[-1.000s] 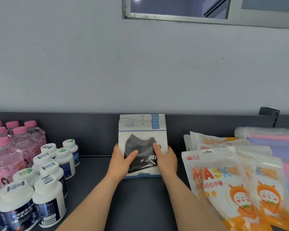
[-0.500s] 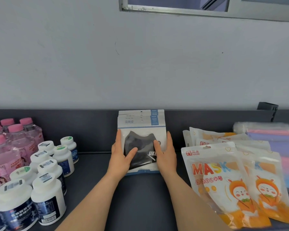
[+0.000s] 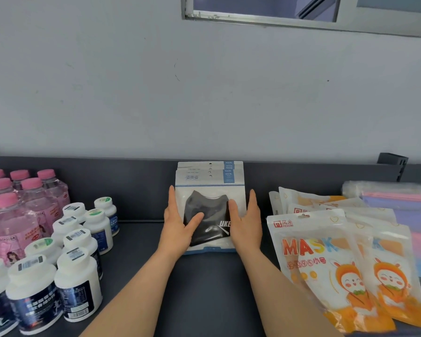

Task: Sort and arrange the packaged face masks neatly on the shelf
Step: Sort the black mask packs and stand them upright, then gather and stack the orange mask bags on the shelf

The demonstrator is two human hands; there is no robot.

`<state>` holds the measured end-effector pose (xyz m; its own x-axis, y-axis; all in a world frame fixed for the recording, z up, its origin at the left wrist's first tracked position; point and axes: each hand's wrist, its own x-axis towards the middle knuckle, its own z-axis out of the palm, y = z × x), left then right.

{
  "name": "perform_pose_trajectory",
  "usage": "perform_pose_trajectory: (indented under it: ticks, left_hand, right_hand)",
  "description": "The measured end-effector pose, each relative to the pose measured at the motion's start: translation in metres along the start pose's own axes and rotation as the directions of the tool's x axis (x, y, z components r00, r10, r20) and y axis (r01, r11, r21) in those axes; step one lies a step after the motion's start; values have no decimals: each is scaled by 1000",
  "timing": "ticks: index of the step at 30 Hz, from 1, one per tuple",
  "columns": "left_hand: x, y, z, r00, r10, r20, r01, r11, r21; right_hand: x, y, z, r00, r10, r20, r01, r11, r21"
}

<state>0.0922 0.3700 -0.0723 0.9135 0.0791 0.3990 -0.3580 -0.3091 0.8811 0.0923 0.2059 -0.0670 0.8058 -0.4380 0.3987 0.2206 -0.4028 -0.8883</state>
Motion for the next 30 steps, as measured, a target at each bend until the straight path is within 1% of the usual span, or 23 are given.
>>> perform_pose_trajectory:
  ticks: [4, 6, 9, 12, 14, 16, 19, 21, 24, 27, 30]
  left_hand:
    - [0, 12, -3, 999, -19, -49, 21, 999, 39]
    - [0, 25, -5, 993, 16, -114, -7, 997, 80]
    - [-3, 54, -6, 971, 94, -221, -80, 994, 71]
    - [-13, 82, -4, 969, 106, -225, -113, 993, -18]
    - [-25, 97, 3, 977, 108, -183, -125, 988, -88]
    - [-40, 107, 14, 990, 91, -105, -106, 983, -152]
    - [-64, 115, 37, 999, 26, 42, -17, 981, -195]
    - [-80, 117, 57, 988, -29, 151, 56, 982, -179]
    - [-101, 118, 86, 942, -127, 310, 163, 982, -92]
    - [-111, 118, 111, 898, -255, 358, 290, 956, -48]
    - [-117, 119, 137, 878, -337, 341, 367, 930, -27]
  right_hand:
    - [-1, -18, -5, 997, -71, -9, 70, 995, -66]
    - [-7, -32, -8, 991, -130, -6, 129, 990, -61]
    - [-20, -59, -16, 978, -210, 7, 210, 977, 44]
    - [-32, -80, -37, 975, -221, -3, 219, 963, 159]
    - [-36, -86, -60, 978, -209, -30, 211, 963, 168]
    - [-41, -83, -90, 974, -215, -72, 223, 967, 127]
    - [-48, -68, -135, 977, -194, -94, 201, 977, 70]
    - [-51, -53, -169, 983, -160, -93, 163, 986, 30]
    - [-51, -28, -220, 989, -105, -102, 104, 994, -19]
    - [-43, 1, -268, 992, -7, -126, 6, 1000, -15]
    - [-27, 32, -308, 986, 117, -119, -117, 993, 2]
